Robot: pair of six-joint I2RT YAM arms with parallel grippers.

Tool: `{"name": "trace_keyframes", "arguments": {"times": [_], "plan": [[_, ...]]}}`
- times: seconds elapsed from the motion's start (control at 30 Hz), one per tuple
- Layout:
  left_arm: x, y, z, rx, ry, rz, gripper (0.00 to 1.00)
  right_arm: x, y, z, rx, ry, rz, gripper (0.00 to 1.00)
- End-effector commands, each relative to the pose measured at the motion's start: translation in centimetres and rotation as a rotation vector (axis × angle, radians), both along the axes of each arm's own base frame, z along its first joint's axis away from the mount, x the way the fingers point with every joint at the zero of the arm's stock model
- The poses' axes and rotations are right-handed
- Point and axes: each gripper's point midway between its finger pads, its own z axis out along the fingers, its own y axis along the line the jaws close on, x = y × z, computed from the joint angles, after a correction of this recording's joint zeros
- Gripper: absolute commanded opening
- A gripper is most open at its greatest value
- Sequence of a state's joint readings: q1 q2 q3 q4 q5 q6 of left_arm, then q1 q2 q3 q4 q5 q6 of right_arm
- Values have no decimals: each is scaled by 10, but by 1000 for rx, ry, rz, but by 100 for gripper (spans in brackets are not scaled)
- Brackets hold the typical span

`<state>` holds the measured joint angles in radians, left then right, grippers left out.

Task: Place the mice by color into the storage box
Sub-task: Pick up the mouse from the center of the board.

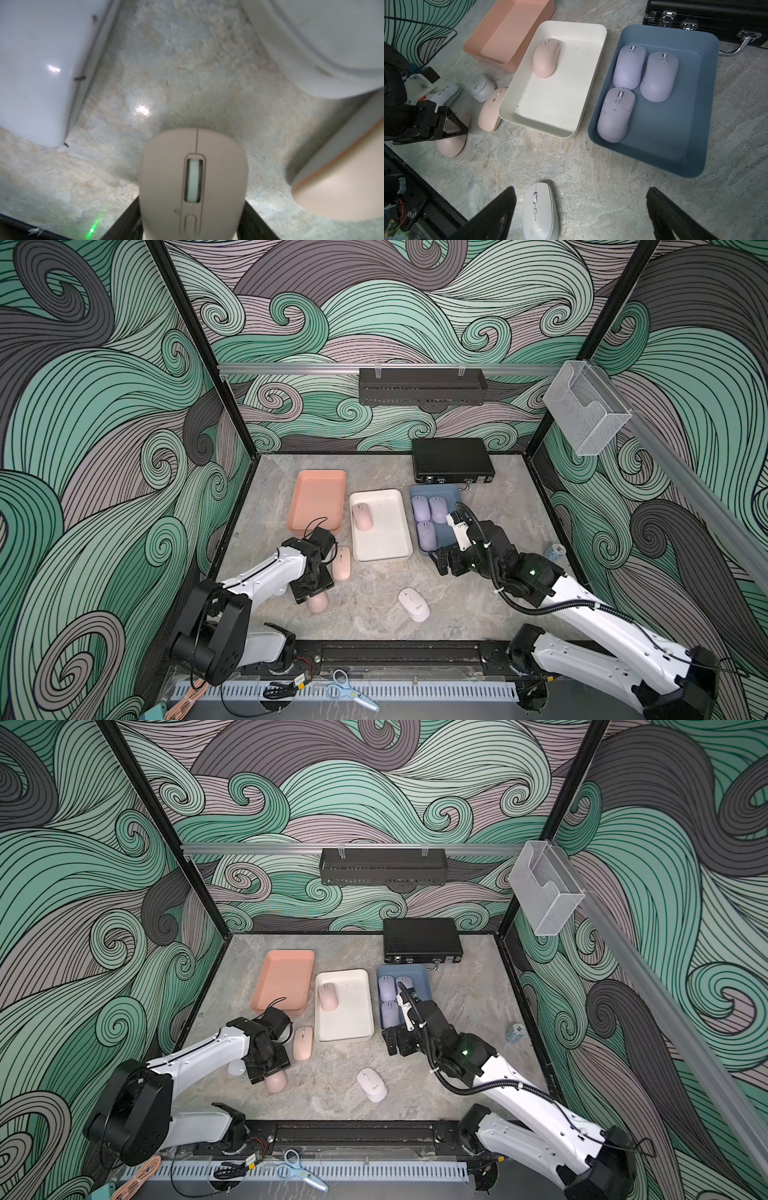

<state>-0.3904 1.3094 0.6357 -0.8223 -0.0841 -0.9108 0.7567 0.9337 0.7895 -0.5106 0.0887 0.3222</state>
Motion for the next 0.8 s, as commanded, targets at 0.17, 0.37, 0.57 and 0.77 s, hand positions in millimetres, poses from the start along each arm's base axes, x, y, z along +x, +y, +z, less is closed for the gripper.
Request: {"name": "trace_keyframes", "arguments": {"times": [0.17,0.37,0.57,0.77], "plan": [[-10,12,-8,108,36,-13,66,2,1,8,24,-16,-4,96],[-2,12,22,128,-53,-29,46,2,-3,8,18,-18,-16,96],[26,-2,88,86,-201,-77,44,4,-7,11,11,-39,-36,96],[94,-61,150,8,-378,-182,44,12,-16,-1,-14,-35,-93,96]]}}
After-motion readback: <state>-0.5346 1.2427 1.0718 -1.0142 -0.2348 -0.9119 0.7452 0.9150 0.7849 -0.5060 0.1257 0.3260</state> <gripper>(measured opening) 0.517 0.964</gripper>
